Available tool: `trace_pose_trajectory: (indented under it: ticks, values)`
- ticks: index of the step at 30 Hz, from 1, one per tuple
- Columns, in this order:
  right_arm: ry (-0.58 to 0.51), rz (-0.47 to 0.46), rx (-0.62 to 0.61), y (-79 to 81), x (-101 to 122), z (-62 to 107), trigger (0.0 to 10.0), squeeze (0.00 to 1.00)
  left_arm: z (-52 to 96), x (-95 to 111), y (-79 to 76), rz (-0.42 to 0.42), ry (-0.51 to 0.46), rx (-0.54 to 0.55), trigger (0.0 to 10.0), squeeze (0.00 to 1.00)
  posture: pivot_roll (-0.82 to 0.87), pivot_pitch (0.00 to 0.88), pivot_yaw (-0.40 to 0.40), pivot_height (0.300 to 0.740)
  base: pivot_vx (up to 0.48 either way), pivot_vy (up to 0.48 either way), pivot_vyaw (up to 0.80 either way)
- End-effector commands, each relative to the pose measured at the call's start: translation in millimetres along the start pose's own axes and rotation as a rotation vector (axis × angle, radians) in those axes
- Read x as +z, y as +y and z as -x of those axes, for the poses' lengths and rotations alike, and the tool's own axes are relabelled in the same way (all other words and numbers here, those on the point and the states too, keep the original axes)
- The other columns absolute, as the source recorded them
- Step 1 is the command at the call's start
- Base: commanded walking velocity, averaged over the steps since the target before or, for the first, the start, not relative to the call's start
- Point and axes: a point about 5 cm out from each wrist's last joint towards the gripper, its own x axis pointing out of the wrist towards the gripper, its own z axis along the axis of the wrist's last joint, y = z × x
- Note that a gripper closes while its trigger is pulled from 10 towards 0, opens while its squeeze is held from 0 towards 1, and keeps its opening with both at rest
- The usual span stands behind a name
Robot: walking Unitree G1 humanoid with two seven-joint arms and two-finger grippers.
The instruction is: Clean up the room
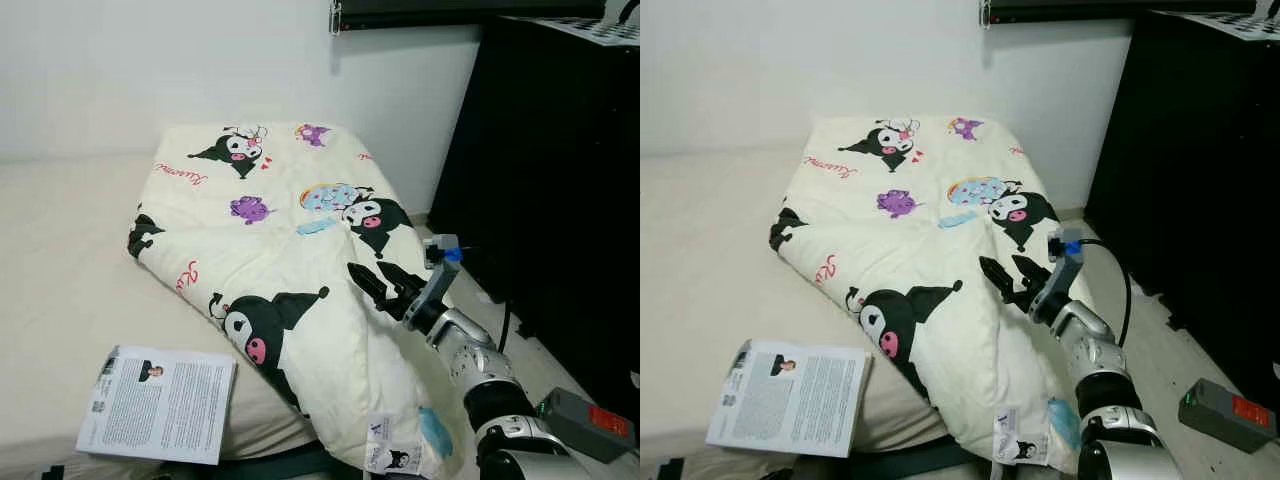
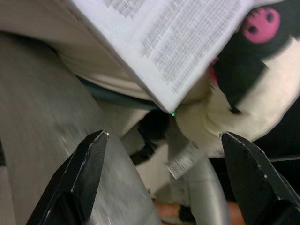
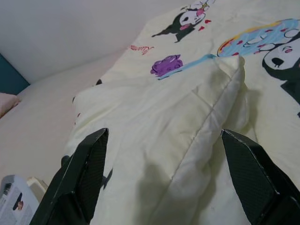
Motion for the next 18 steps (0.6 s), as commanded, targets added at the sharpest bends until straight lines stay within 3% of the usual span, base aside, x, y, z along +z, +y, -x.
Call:
trace_pose_trajectory:
  ticks: [1,2,4,9,18]
  values:
    - [0.011,0.002,0.002,1.0,-1,-1.2,10.0,0.00,-3.9,-1,6.2,0.007,-0.023,0.046,10.0,0.00,0.00,0.000,-0.049,0.495,0.000,0.000,0.00]
    - [0.010,0.004,-0.001,0.3,-1,-0.3,10.0,0.00,-13.8,4,12.2,0.038,-0.102,0.081,10.0,0.00,-0.01,0.000,-0.048,0.495,0.000,0.000,0.00]
    - [0.009,0.005,-0.004,-0.6,0,0.6,10.0,0.00,-20.1,6,15.5,0.067,-0.159,0.100,10.0,0.00,-0.01,0.000,-0.048,0.495,0.000,0.000,0.00]
    - [0.009,0.006,-0.005,-1.1,0,1.0,10.0,0.00,-24.8,4,18.1,0.070,-0.175,0.121,10.0,0.00,-0.01,0.000,-0.047,0.495,0.000,0.000,0.00]
    - [0.008,0.008,-0.006,-1.4,0,1.7,10.0,0.00,-33.1,9,20.5,0.135,-0.296,0.105,10.0,0.00,-0.02,0.000,-0.049,0.495,0.000,0.000,0.00]
